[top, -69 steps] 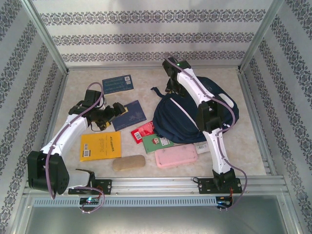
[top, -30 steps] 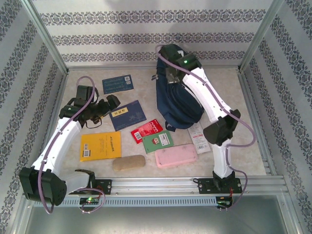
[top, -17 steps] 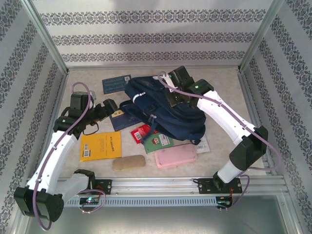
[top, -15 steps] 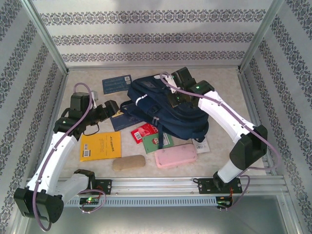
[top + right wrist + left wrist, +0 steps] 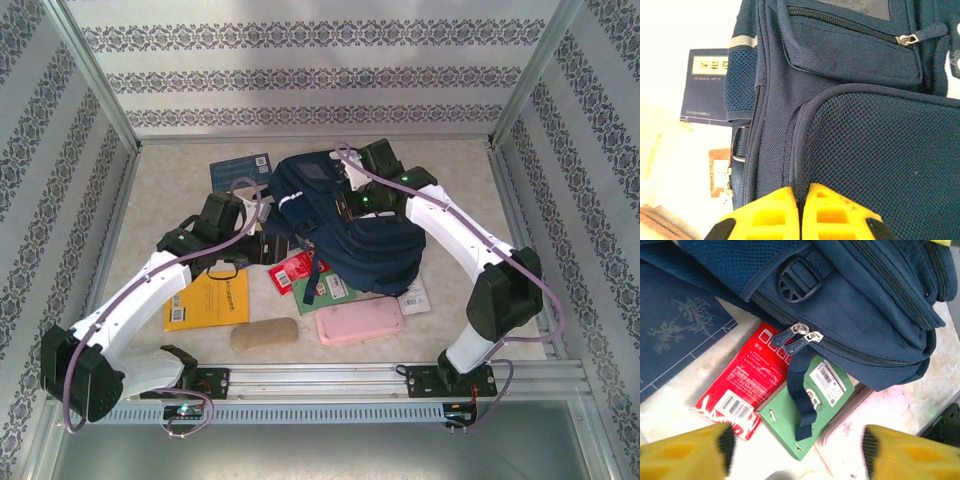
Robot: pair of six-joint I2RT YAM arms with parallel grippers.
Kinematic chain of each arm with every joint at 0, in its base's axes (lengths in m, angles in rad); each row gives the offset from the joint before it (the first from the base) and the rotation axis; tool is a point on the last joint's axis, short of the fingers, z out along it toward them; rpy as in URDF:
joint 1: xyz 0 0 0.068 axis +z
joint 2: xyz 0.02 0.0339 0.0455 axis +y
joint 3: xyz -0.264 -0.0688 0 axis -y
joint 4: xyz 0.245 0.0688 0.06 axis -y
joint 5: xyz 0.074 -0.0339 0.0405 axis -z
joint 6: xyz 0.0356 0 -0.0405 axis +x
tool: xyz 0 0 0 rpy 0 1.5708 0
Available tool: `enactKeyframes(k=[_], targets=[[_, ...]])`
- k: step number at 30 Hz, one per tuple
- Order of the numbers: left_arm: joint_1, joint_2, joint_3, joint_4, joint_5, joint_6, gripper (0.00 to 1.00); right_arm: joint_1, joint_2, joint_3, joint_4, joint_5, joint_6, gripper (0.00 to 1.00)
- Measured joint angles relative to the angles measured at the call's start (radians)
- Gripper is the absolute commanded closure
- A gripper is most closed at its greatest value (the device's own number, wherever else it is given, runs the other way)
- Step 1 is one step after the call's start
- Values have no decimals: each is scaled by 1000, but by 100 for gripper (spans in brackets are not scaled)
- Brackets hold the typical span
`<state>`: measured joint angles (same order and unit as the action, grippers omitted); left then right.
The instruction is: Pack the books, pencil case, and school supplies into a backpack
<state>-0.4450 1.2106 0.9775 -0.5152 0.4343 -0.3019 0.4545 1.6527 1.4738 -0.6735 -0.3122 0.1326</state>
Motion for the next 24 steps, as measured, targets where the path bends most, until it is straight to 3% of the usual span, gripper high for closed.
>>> enactKeyframes(k=[7,15,19,24], targets=[[-6,48,-31,153,167,164,37,-55,32,6,-3,-184,11,100],[2,201,33,166,280,306,42,-86,43,23,-6,-289,35,100],[32,231,18,210,291,278,42,-80,43,23,-8,-277,37,100],[46,149,-56,309,261,214,45,-18,45,23,-18,-147,26,100]])
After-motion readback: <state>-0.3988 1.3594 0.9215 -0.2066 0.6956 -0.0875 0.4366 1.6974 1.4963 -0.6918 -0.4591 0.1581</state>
